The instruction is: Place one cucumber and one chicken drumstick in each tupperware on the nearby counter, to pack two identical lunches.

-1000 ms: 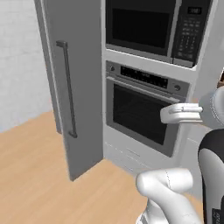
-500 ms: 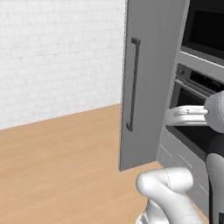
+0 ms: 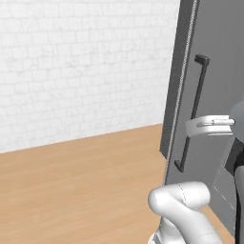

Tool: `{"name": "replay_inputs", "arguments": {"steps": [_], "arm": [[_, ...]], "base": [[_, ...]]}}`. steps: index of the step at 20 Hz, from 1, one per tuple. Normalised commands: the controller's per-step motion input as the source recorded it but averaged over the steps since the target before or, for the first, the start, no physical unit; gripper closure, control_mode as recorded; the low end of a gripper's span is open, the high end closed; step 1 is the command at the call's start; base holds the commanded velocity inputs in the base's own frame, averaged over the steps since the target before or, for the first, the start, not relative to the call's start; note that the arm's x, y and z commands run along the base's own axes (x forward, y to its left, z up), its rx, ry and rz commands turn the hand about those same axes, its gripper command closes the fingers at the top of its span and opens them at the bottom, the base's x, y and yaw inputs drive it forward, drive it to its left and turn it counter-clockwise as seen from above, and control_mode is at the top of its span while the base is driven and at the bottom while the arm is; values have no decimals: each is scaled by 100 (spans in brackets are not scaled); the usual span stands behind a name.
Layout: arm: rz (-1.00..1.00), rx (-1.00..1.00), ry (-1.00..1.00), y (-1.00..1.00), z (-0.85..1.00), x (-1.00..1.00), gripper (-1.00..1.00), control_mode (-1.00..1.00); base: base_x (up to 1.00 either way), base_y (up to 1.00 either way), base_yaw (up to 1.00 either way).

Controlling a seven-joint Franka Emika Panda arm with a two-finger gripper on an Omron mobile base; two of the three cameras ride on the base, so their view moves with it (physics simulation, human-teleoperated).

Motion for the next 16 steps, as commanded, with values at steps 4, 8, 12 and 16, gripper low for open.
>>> {"name": "replay_inputs", "arguments": {"steps": [4,8,12,16], "arm": [[0,0,0,0,0,0,-100,100],[0,0,0,0,0,0,-100,100],[0,0,0,0,0,0,-100,100],[0,0,0,0,0,0,-100,100]], "base": [[100,74,11],[100,99,5],[96,97,0],[93,76,-8]]}}
